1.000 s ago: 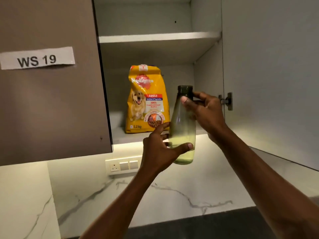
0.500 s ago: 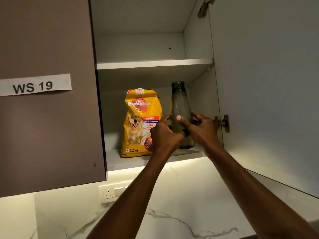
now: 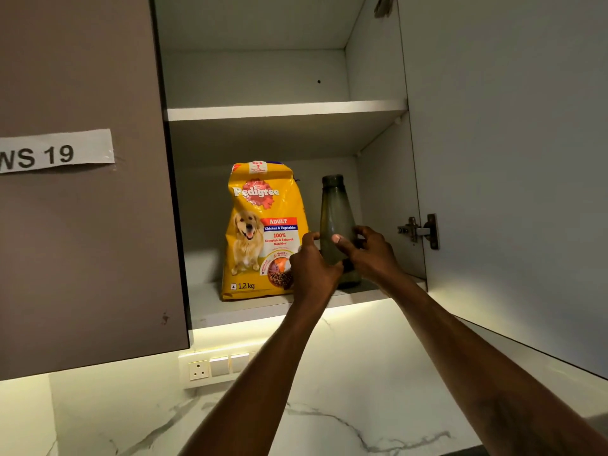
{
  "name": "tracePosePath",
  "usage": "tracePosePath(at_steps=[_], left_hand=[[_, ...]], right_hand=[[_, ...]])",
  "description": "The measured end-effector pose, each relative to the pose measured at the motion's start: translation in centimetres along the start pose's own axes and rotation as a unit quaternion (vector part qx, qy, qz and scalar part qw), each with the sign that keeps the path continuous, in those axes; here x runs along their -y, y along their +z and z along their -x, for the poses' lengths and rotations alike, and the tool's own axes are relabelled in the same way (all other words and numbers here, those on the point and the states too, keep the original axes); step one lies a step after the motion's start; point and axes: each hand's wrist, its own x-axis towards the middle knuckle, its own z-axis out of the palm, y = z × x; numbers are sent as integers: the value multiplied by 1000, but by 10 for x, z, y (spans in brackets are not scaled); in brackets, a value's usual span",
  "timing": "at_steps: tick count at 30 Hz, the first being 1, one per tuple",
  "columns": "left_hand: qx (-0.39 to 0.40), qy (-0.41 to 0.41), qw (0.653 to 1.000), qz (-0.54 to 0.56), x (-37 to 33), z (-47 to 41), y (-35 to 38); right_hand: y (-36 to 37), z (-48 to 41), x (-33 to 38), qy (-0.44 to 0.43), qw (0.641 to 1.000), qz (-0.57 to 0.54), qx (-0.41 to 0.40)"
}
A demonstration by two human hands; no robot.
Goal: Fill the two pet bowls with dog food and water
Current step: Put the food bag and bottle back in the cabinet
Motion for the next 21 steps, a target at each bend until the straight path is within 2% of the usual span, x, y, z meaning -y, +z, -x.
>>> tracePosePath(at_steps=[5,7,9,13,21], left_hand=[[15,36,999,-35,10,17,-1],[14,36,999,-36,13,24,-6],[15,36,999,-27,14,31,-13],[21,43,999,3,9,46,-29],[-8,36,999,24,-14,90,-61]], right_hand=[[-1,-1,-4,-10,997,70,15],[-3,5,-9,5,995,99,32],[-5,17,-15,26,993,113,14],[-5,47,-22,0,996,68,-60],[-6,111,-4,-104,989,6,-105]])
